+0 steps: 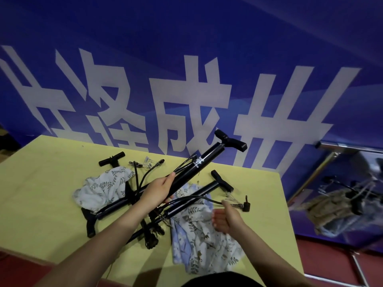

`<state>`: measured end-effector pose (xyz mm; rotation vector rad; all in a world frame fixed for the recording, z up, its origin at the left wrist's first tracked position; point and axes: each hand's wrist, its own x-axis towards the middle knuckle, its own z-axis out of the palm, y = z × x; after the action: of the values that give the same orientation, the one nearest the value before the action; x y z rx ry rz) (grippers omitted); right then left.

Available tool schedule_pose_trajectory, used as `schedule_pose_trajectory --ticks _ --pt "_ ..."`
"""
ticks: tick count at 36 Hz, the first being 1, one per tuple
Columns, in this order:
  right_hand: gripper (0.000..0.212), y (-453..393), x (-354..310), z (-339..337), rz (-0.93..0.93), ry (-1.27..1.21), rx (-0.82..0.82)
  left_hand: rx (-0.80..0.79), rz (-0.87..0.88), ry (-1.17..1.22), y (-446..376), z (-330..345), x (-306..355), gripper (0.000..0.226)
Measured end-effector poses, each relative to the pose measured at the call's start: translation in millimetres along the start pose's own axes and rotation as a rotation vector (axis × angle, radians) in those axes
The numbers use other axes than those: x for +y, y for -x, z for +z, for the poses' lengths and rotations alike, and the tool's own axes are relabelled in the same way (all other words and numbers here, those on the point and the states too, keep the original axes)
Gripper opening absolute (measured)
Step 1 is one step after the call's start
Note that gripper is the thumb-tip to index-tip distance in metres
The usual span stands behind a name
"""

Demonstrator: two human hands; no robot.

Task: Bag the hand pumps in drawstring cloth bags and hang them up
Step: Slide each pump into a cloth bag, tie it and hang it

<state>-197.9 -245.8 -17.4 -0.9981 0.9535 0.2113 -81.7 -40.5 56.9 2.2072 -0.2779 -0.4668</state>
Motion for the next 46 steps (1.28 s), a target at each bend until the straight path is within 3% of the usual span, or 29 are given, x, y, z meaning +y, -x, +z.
schedule_pose_trajectory --ticks 3,7,10,15,20,26,32,37,41,46 --pt "0.056 -11.7 5.9 12.1 0.117 -0.101 -0.139 -0.034 0.002 0.009 2.7 3.8 3.8 0.055" --pt "0.050 -23.4 -2.6 26.3 0.135 -0.373 -0.209 -0.075 0.002 0.005 7.8 6.6 6.5 0.048" --pt "0.039 -25.1 -15.5 28.2 0.123 -0.557 -0.204 -0.130 -0.019 -0.007 13.2 4.7 2.2 0.043" --pt "0.043 -13.5 -37.0 27.0 -0.019 -0.647 -0.180 -0.241 -0.030 0.016 24.0 8.1 -15.7 0.039" --pt "0.038 1.6 -44.6 24.9 -0.298 -0.475 -0.159 -0.270 -0.032 0.034 28.2 20.8 -31.6 0.044" --pt "0.021 27.6 -62.0 17.6 -0.618 -0.243 -0.050 -0.216 0.057 0.037 27.9 30.9 -31.3 0.015" --pt "0.031 33.5 -87.9 -5.1 -0.703 0.099 0.045 -0.139 0.131 -0.180 26.8 19.6 -31.1 0.019" --pt "0.036 33.9 -103.4 -19.6 -0.698 0.441 -0.118 -0.134 0.162 -0.393 26.6 12.3 -34.0 0.019" --pt "0.022 38.7 -109.2 -23.2 -0.687 0.462 -0.138 -0.147 0.178 -0.463 29.0 11.7 -38.0 0.025" --pt "0.010 29.3 -107.6 -31.2 -0.716 0.364 -0.035 -0.169 0.197 -0.422 30.1 18.9 -38.4 0.029"
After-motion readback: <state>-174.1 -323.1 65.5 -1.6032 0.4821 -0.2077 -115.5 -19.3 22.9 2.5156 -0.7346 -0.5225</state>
